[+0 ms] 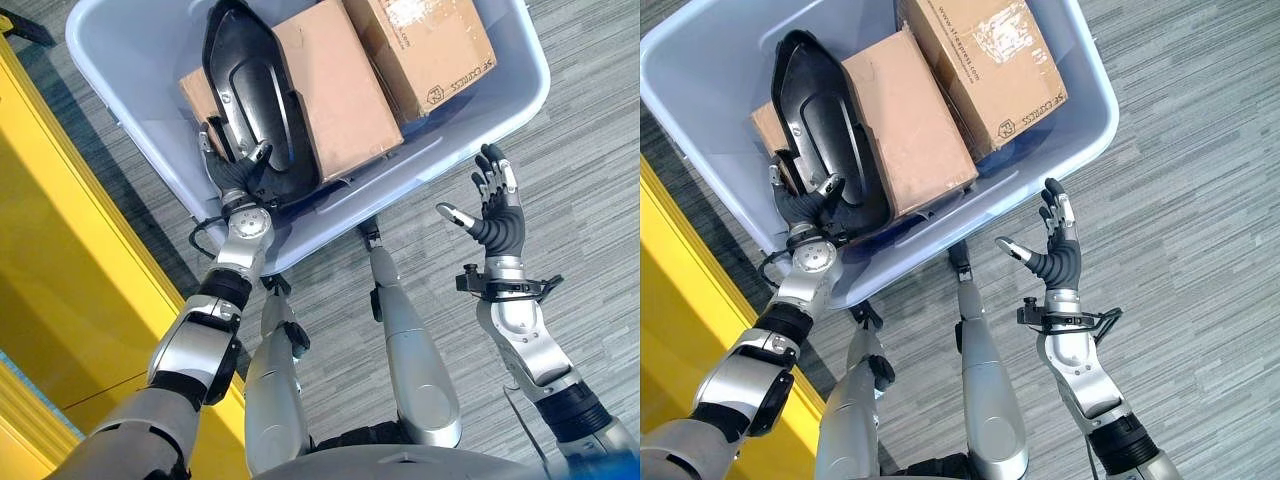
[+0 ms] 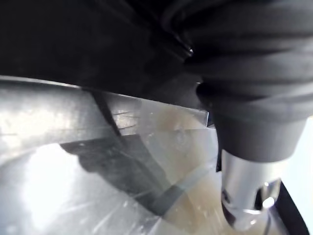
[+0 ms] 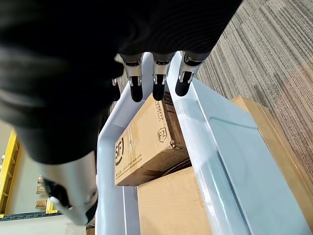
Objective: Move parts from the plastic box to the shelf.
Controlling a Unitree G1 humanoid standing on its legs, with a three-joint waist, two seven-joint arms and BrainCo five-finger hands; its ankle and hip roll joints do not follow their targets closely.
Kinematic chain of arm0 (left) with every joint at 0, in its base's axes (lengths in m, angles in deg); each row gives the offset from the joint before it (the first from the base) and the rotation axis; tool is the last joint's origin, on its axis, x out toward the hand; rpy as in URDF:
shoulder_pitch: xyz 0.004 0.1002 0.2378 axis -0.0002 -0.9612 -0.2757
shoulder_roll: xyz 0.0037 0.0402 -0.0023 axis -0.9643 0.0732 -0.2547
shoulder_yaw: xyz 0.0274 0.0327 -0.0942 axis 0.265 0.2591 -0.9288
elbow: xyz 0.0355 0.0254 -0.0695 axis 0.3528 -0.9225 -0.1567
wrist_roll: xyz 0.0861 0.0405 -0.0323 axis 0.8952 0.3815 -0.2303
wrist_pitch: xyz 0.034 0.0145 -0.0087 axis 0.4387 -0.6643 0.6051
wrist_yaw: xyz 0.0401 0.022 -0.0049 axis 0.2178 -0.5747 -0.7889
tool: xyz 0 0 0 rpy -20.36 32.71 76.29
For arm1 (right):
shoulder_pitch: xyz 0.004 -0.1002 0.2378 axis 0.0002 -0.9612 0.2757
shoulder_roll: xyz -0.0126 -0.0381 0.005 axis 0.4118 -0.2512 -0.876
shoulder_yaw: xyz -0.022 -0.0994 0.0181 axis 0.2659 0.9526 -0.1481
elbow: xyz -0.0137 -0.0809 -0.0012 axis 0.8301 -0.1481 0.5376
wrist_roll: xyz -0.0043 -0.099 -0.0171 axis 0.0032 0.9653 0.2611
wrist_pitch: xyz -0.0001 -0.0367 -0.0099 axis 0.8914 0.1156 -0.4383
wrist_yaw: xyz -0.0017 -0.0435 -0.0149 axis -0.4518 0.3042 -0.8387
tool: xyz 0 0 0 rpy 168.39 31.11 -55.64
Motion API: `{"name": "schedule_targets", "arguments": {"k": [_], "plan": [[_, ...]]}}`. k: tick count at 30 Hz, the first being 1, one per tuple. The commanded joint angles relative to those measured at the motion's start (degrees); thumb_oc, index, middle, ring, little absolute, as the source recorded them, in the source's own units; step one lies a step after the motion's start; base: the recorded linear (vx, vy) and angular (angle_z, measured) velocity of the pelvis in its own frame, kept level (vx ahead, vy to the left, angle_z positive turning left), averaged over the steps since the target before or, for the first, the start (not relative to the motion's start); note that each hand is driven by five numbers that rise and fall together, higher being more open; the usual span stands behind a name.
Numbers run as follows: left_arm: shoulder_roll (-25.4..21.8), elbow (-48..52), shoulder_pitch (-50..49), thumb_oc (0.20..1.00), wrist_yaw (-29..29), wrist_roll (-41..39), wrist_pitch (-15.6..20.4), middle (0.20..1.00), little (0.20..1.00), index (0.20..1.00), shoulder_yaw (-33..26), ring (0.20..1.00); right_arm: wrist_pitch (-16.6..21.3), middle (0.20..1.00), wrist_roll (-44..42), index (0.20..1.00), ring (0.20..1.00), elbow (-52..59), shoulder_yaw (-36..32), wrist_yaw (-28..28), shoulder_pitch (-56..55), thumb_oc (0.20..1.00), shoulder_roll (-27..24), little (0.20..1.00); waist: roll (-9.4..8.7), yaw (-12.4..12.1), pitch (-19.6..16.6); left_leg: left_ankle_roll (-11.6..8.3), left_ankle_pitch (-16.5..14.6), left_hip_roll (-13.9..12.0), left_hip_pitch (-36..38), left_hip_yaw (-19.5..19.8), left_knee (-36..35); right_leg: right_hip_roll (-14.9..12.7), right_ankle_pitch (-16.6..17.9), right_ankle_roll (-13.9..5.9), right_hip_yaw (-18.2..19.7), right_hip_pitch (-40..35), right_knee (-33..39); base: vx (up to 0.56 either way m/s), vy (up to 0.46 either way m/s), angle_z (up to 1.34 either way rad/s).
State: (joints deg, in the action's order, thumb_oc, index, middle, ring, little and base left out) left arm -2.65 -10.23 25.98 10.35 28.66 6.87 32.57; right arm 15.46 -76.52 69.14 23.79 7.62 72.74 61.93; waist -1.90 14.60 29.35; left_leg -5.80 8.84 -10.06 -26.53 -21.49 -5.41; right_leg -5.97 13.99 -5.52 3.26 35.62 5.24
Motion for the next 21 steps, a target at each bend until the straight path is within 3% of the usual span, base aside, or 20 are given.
{"name": "schedule_targets", "arguments": {"k": [1, 11, 12, 13, 14, 21], "plan": [[-1.43, -2.17, -5.02, 1.0, -0.48, -1.38, -0.32, 1.0, 1.0, 1.0, -2.36, 1.0, 1.49, 1.0, -0.67, 1.0, 1.0, 0.39, -2.01, -0.7, 0.58, 1.0, 0.23, 1.0, -1.05, -1.74, -0.55, -3.87, -3.87, -3.0, 5.08, 3.84, 2.38, -4.85, -6.33, -5.59, -1.8, -3.87, -5.36, 0.0, 0.0, 0.0], [0.12, 0.17, -8.27, 1.0, 0.22, -1.55, -0.69, 1.0, 1.0, 1.0, -2.33, 1.0, 1.13, 1.0, -0.86, 1.0, 1.0, 0.55, -2.39, -0.7, 0.4, 1.0, 0.11, 1.0, -0.5, -2.34, -0.69, -3.74, -4.14, -2.87, 5.27, 4.21, 2.89, -5.02, -6.63, -5.39, -2.06, -4.27, -5.72, 0.0, 0.0, 0.0], [0.15, 0.15, -8.34, 0.868, 0.26, -1.57, -0.8, 0.868, 0.868, 0.868, -2.38, 0.868, 1.06, 1.0, -0.85, 1.0, 1.0, 0.54, -2.43, -0.7, 0.42, 1.0, 0.1, 1.0, -0.44, -2.37, -0.7, -3.72, -4.18, -2.83, 5.27, 4.24, 2.92, -4.99, -6.62, -5.38, -2.09, -4.28, -5.73, 0.0, 0.0, 0.0], [0.17, -0.17, -8.24, 0.26, 0.34, -1.58, -0.97, 0.26, 0.26, 0.26, -2.4, 0.26, 1.03, 1.0, -0.9, 1.0, 1.0, 0.47, -2.35, -0.64, 0.44, 1.0, 0.06, 1.0, -0.46, -2.38, -0.74, -3.72, -4.17, -2.79, 5.28, 4.25, 2.89, -4.97, -6.61, -5.36, -2.09, -4.3, -5.72, 0.0, 0.0, 0.0], [0.03, -0.38, -8.13, 0.2, 0.39, -1.46, -1.18, 0.2, 0.2, 0.2, -2.36, 0.2, 0.97, 1.0, -1.05, 1.0, 1.0, 0.39, -2.26, -0.61, 0.54, 1.0, 0.13, 1.0, -0.48, -2.4, -0.74, -3.71, -4.17, -2.8, 5.26, 4.26, 2.91, -4.97, -6.6, -5.37, -2.09, -4.35, -5.72, 0.0, 0.0, 0.0], [-0.58, -1.05, -7.23, 0.2, 0.71, -0.45, -1.85, 0.2, 0.2, 0.2, -1.76, 0.2, 0.87, 1.0, -0.92, 1.0, 1.0, 0.32, -2.52, -0.64, 0.36, 1.0, -0.07, 1.0, -0.47, -2.26, -0.68, -3.63, -4.12, -2.78, 5.49, 4.28, 2.72, -4.99, -6.49, -5.37, -2.03, -4.38, -5.72, 0.0, 0.0, 0.0]]}}
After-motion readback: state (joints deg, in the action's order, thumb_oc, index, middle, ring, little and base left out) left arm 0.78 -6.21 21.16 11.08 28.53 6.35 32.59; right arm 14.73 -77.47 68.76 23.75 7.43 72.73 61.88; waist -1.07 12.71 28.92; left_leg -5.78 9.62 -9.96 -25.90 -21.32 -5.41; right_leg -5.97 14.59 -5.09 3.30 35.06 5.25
